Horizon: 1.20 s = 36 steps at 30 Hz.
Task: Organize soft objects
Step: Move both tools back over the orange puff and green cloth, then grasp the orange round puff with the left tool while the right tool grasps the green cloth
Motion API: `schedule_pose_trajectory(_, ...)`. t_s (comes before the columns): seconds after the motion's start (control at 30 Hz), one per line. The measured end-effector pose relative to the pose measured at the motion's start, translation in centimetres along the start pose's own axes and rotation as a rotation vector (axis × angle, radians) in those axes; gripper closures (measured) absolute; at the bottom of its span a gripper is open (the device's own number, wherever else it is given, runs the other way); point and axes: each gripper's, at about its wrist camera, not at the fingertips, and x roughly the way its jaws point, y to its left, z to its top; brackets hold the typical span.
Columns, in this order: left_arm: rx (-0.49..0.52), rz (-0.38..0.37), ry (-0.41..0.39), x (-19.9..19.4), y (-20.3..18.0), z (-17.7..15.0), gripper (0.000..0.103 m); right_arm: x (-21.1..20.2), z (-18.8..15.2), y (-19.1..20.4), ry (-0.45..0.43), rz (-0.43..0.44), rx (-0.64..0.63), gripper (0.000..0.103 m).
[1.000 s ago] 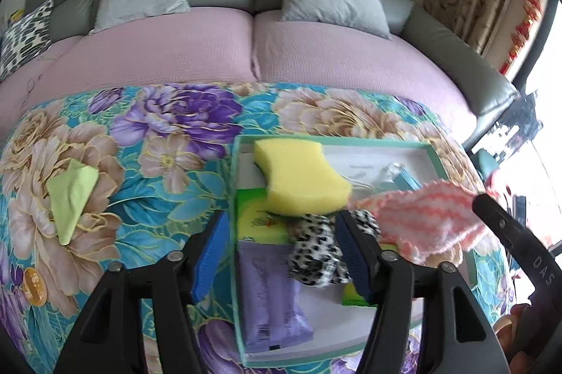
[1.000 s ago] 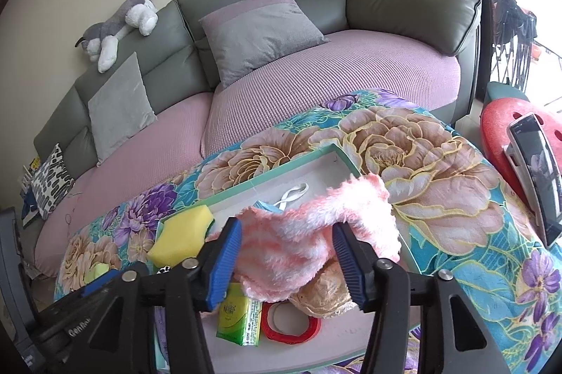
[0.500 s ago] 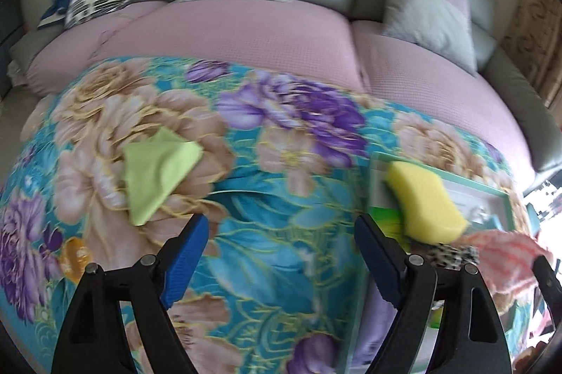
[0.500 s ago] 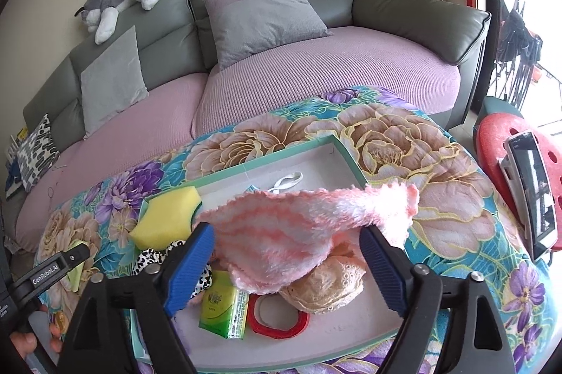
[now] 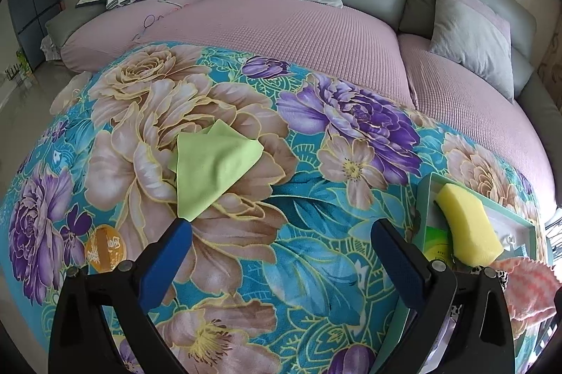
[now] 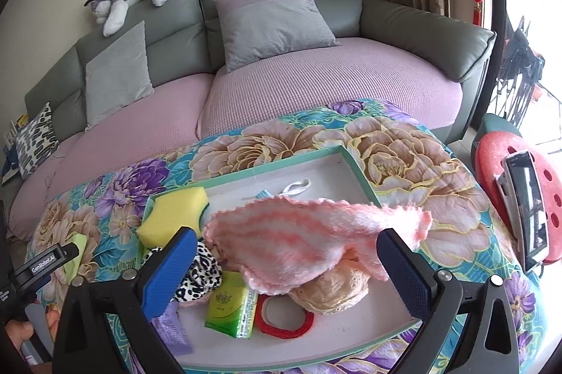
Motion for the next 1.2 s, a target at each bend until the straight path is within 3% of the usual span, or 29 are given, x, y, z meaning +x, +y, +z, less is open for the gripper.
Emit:
schedule_pose_trajectory(0.13,-0.012,0.006,0.0,-0.3,0.7,0.1,0.001,-0.8,0.2,1.1,-0.031,0.023,0.002,0.0)
schedule_pose_trajectory(0.27,-0.048,0.029,-0.011,-0.8,2.4,0.5,0.001,-1.5,0.3,3.6,-0.045,0.104,-0.032,0.0)
schedule_pose_trajectory(0.6,-0.166,0.145,-0.007,-1.3,9.6,0.6,0.001,-0.1,-1.7,11.5,0.025,0.25,-0.187,0.0)
schedule_pose_trajectory(0.97,-0.255,0.187,0.018,-1.0,15.1,-0.1,0.001,1.3,-4.7,18.2,0.096,0.334,-0.326,0.0)
schedule_pose_trajectory(1.2,-0.31,0.205,0.036,-0.2,17.8,-0.7,0.001,3.0,-6.5,21.7,0.159,0.426,-0.328,0.0)
